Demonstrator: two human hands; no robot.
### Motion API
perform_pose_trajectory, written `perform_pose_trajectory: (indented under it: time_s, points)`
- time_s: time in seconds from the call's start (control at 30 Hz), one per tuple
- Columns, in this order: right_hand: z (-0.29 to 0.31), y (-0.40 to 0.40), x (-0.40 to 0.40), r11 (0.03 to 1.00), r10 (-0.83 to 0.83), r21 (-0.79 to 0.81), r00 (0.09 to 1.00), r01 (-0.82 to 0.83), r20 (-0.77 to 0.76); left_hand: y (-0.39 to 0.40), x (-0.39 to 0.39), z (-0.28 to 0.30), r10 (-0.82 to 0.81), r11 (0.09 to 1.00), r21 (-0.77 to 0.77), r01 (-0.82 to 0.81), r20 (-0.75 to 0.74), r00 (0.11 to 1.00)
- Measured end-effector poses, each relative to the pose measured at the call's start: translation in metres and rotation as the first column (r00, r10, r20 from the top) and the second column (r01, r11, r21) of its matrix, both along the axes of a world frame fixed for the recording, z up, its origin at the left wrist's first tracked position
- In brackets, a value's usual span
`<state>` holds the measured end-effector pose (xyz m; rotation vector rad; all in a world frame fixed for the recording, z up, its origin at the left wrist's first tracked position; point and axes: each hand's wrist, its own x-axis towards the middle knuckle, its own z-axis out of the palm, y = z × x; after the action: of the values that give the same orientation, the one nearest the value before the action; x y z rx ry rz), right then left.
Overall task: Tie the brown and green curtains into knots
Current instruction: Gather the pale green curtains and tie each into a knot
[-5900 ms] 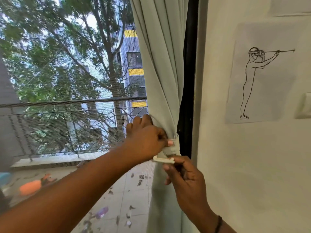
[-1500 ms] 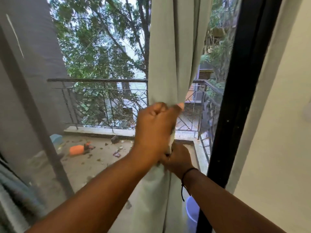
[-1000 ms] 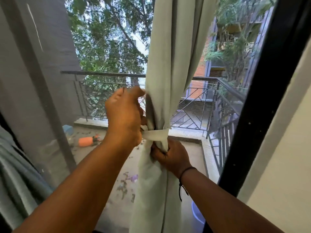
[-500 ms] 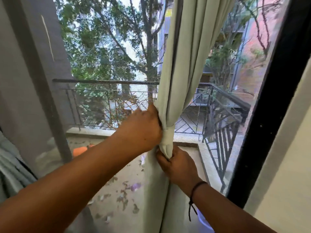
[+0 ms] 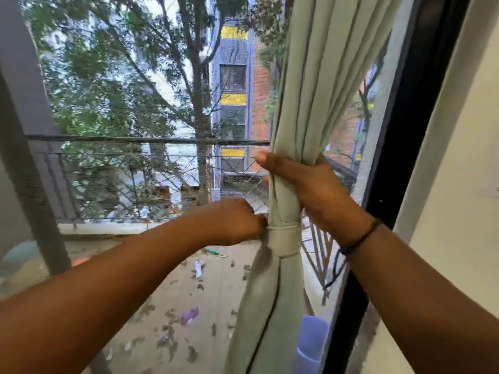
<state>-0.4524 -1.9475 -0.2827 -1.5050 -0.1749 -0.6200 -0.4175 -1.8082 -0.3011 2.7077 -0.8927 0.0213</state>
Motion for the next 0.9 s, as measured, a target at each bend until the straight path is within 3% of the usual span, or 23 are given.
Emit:
perform_pose_trajectory:
  time_s: [0.1, 0.13, 0.2, 0.27, 0.4, 0.57, 0.63, 0.7, 0.8, 0.9]
  points:
    - [-0.004, 0.0, 0.01, 0.97, -0.243, 0.042, 0.969, 0.241, 0.041, 0.003, 0.004, -0.008, -0.075, 0.968, -0.25, -0.011, -0.334, 0.94]
    - [-0.006, -0.003, 0.013, 0.949, -0.315, 0.03, 0.948, 0.314, 0.039, 0.004, -0.001, -0.008, -0.098, 0.959, -0.284, -0.003, -0.34, 0.935]
    - [-0.003, -0.009, 0.02, 0.918, -0.396, -0.011, 0.917, 0.397, 0.054, 0.0, -0.005, -0.009, -0.109, 0.965, -0.257, 0.05, -0.221, 0.969]
    - [0.004, -0.014, 0.025, 0.885, -0.447, -0.107, 0.891, 0.453, 0.08, -0.006, -0.011, -0.004, -0.128, 0.941, -0.327, 0.089, -0.1, 0.987]
    - [0.015, -0.017, 0.034, 0.802, -0.519, -0.32, 0.854, 0.505, 0.046, -0.013, -0.02, 0.014, -0.051, 0.928, -0.363, -0.078, -0.333, 0.942]
    - [0.028, -0.023, 0.048, 0.695, -0.572, -0.527, 0.821, 0.489, 0.007, -0.01, -0.023, 0.028, -0.081, 0.858, -0.424, -0.288, -0.667, 0.74]
    - [0.029, -0.024, 0.05, 0.662, -0.584, -0.567, 0.811, 0.491, 0.02, -0.007, -0.022, 0.031, -0.117, 0.859, -0.401, -0.319, -0.76, 0.639]
    - [0.025, -0.022, 0.05, 0.641, -0.586, -0.577, 0.808, 0.506, 0.057, -0.004, -0.027, 0.032, -0.124, 0.868, -0.377, -0.323, -0.794, 0.595]
    - [0.023, -0.023, 0.047, 0.657, -0.592, -0.544, 0.804, 0.521, 0.056, -0.009, -0.037, 0.023, -0.1, 0.893, -0.376, -0.248, -0.702, 0.705]
    - [0.028, -0.035, 0.042, 0.677, -0.64, -0.492, 0.768, 0.547, -0.028, -0.019, -0.052, 0.013, -0.129, 0.851, -0.472, -0.23, -0.613, 0.78]
